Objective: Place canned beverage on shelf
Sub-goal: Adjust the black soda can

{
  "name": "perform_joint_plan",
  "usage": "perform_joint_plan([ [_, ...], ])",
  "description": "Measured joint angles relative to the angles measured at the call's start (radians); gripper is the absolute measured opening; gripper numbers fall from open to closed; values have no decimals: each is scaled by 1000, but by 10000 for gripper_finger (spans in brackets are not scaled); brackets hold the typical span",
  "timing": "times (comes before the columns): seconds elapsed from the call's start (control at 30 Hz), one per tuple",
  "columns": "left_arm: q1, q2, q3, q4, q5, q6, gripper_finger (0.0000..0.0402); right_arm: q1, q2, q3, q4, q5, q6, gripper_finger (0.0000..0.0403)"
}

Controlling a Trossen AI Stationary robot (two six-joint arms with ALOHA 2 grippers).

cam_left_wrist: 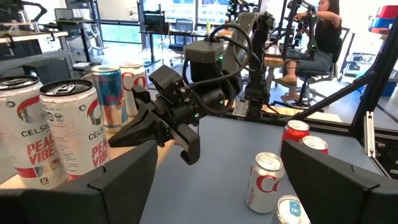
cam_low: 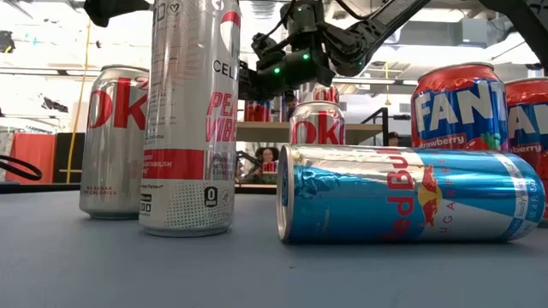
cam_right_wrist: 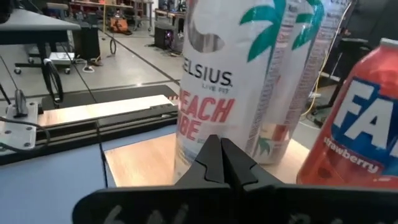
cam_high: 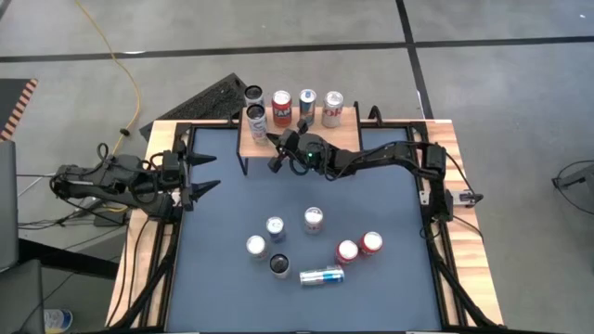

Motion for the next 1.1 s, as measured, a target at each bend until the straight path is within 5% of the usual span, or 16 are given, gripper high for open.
perform_joint_plan([
  [1.1, 0, 0, 0, 0, -23, 4, 332, -24, 0, 0, 30, -71, 7, 0],
])
